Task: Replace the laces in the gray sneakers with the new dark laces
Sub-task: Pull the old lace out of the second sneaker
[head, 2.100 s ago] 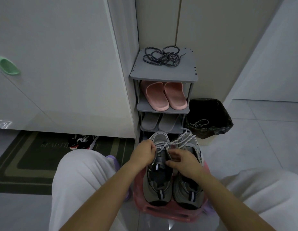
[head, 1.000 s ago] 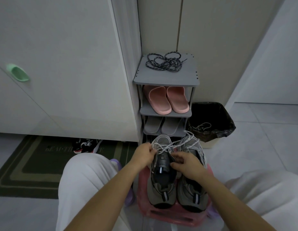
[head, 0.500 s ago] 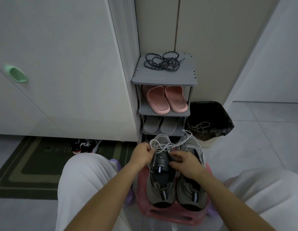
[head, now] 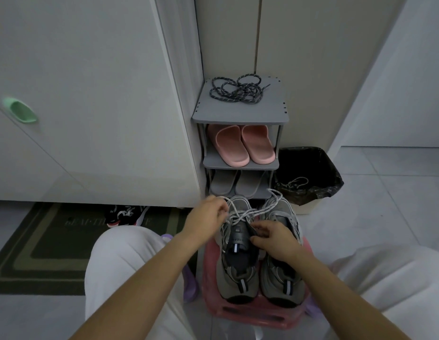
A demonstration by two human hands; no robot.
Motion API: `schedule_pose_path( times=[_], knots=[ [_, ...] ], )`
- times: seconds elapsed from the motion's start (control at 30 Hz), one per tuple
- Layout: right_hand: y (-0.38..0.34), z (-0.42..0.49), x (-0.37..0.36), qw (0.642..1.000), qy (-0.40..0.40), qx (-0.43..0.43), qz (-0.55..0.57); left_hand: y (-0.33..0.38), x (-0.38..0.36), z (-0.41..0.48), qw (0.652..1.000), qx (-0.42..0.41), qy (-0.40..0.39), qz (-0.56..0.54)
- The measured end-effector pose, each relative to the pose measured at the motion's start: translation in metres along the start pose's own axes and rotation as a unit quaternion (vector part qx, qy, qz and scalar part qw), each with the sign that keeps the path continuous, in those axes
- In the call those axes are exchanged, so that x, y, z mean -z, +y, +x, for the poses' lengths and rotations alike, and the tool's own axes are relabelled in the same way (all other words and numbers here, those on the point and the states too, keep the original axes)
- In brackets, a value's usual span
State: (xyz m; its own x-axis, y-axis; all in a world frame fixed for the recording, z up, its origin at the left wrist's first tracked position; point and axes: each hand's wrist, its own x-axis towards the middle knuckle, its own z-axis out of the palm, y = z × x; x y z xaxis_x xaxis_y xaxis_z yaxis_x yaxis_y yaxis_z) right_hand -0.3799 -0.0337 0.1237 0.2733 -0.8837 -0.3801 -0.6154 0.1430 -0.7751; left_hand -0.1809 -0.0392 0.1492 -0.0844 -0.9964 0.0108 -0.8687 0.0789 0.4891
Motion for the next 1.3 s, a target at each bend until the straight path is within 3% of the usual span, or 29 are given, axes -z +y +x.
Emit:
schedule_pose_path(
  times=[0.1,0.33,0.47,0.57,0.77,0.93,1.17,1.3],
  knots=[
    [-0.001,0.0,-0.001,1.0,0.002,0.0,0.003,0.0,-0.012,-0.007,0.994,-0.049,-0.056,0.08],
    [-0.003,-0.003,0.0,1.0,0.01,0.008,0.0,-0.003,-0.007,-0.002,0.986,-0.052,-0.051,0.151],
    [-0.003,-0.003,0.0,1.0,0.006,0.009,-0.008,-0.021,0.01,0.006,0.979,-0.006,0.007,0.201],
    [-0.003,-0.003,0.0,1.0,0.01,0.01,-0.014,-0.03,0.018,0.009,0.981,0.016,0.018,0.192],
    [-0.003,-0.002,0.0,1.0,0.008,0.009,-0.014,-0.003,-0.007,0.001,0.986,-0.069,-0.08,0.127],
    [-0.002,-0.002,0.0,1.0,0.004,0.009,-0.005,-0.01,-0.008,0.002,0.982,-0.048,-0.038,0.176],
    [-0.001,0.0,0.0,1.0,-0.001,0.007,-0.01,-0.043,0.015,0.008,0.977,0.066,0.024,0.203],
    [-0.002,0.0,0.0,1.0,0.004,0.011,-0.011,-0.024,-0.002,0.0,0.987,-0.013,-0.041,0.156]
  ],
)
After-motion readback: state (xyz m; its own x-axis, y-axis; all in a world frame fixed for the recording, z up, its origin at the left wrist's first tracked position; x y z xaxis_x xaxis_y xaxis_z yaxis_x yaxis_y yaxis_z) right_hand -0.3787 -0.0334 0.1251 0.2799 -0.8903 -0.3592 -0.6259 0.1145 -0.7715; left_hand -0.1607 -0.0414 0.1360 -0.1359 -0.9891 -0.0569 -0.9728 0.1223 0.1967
